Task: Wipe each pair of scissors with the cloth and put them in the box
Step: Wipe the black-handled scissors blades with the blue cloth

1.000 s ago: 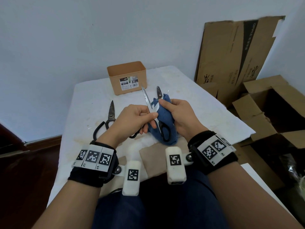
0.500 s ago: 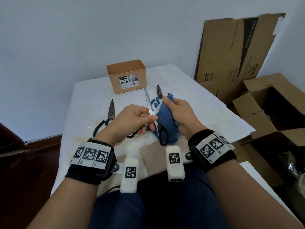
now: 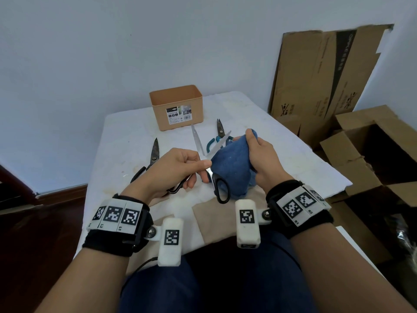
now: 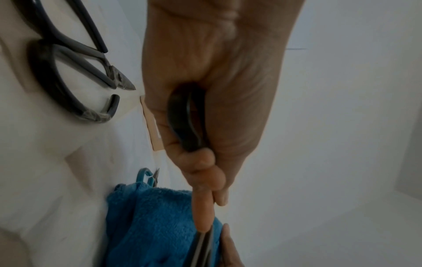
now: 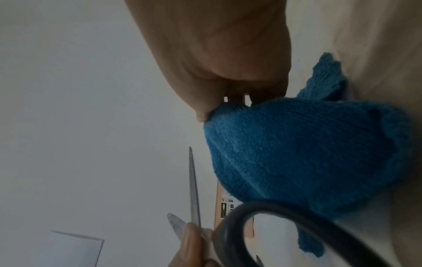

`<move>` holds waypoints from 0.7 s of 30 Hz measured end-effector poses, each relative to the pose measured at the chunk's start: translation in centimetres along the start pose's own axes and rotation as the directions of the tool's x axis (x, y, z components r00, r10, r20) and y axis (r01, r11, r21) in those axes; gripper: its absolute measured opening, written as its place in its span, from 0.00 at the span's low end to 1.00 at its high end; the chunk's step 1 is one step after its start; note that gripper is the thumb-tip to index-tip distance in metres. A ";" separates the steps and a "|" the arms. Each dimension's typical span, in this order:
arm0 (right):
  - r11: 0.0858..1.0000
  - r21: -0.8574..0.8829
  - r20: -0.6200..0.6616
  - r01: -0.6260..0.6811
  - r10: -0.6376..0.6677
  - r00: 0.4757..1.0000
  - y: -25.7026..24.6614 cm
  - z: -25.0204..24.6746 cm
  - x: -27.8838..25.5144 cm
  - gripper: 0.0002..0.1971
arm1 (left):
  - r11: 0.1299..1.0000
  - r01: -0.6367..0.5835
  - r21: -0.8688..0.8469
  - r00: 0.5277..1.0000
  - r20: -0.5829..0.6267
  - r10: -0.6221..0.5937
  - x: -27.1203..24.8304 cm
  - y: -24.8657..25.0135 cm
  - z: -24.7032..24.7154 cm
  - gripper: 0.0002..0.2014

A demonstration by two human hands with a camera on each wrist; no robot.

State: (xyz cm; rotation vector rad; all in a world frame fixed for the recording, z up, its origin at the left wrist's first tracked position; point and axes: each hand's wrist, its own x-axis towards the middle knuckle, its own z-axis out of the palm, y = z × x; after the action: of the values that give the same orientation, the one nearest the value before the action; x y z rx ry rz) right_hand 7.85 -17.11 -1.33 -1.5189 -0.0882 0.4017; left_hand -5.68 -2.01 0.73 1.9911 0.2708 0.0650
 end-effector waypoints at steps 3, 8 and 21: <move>0.992 0.100 0.026 -0.074 0.071 0.997 -0.2 0.1 -0.1 0.23 | 1.000 0.010 0.004 1.000 0.017 -0.010 0.0 0.1 0.0 0.15; 0.934 0.315 0.147 -0.170 0.129 0.981 -0.7 0.8 -0.9 0.24 | 1.000 0.016 0.017 1.000 0.027 -0.016 0.2 0.0 0.2 0.15; 0.791 0.563 0.285 -0.237 0.083 0.955 -0.3 0.9 -0.7 0.09 | 1.000 0.002 -0.011 0.999 -0.049 -0.003 1.3 -0.4 0.2 0.15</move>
State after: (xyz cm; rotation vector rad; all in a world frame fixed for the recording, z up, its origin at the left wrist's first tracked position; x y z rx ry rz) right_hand 7.00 -16.46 -0.85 -0.8462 -0.0208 0.6869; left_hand -4.46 -1.74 0.21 1.9805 0.3043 0.1138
